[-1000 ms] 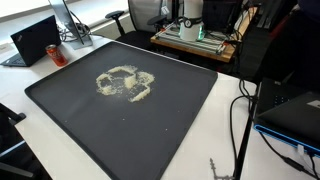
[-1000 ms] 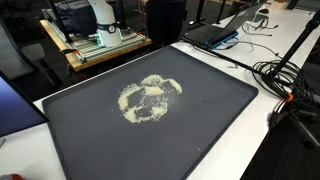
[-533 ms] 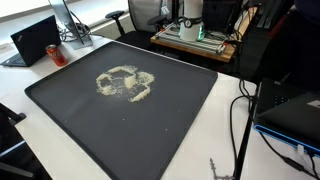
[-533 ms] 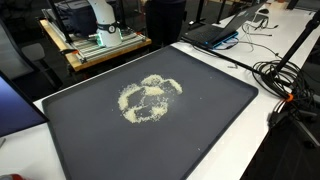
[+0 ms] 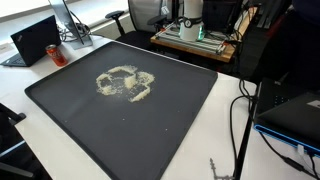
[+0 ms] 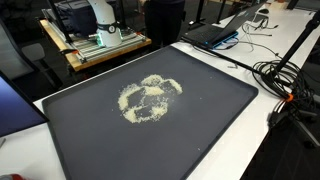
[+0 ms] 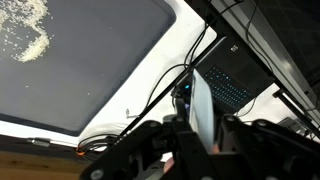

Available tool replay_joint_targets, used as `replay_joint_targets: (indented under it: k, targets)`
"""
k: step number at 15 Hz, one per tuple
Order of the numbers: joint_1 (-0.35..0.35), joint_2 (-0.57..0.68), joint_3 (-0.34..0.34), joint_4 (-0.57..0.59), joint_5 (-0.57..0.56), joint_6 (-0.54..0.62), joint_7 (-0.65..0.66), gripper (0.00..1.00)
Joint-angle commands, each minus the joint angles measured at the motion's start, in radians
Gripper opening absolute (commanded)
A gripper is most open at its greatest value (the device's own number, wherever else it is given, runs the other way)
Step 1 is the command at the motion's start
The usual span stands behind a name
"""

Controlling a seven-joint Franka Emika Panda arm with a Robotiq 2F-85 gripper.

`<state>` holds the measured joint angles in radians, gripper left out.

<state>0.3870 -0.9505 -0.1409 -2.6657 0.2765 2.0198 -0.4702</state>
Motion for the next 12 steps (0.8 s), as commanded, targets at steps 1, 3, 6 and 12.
replay_joint_targets:
  k: [1, 3, 6, 12]
  targets:
    - [-0.004, 0.025, -0.018, 0.030, 0.030, -0.034, -0.043, 0.00]
    - [-0.006, 0.028, -0.024, 0.030, 0.029, -0.034, -0.051, 0.00]
    - [-0.008, 0.034, -0.035, 0.033, 0.029, -0.037, -0.063, 0.01]
    - [-0.063, 0.103, -0.017, 0.059, -0.018, -0.026, -0.027, 0.01]
